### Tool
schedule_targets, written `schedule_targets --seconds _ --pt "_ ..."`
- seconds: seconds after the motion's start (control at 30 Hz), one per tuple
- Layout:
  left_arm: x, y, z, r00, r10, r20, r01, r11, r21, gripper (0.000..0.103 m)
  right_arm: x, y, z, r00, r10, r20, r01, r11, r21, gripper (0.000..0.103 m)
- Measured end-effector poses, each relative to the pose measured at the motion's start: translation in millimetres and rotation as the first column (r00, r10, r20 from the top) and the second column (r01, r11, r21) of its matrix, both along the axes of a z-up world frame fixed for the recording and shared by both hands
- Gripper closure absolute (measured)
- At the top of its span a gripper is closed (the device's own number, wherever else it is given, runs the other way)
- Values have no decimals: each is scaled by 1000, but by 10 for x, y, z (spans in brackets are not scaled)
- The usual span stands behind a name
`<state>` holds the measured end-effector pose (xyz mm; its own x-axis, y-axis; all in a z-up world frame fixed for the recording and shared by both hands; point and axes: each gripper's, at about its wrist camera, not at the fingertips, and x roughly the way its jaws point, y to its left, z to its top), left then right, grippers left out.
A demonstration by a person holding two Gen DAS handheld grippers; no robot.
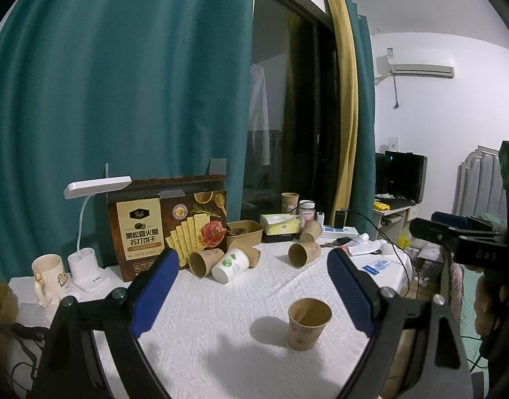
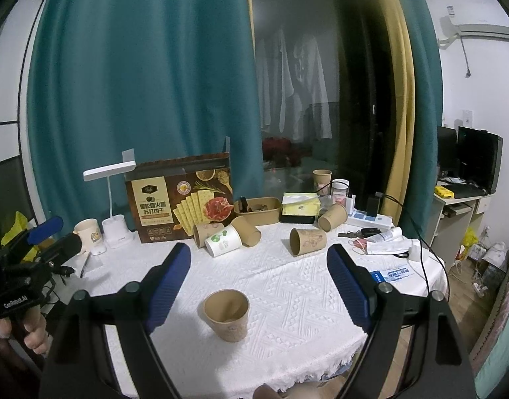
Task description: Flip cup upright
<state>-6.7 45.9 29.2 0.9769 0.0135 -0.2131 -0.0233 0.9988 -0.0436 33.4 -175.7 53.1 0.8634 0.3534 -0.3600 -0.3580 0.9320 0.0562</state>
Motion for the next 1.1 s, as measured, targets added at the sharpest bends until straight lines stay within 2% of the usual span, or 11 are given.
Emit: schedule_targets --seconds 1.1 --pt "34 -62 5 1000 -11 -8 11 1000 12 12 -62 24 -92 1000 16 -4 -16 1000 11 21"
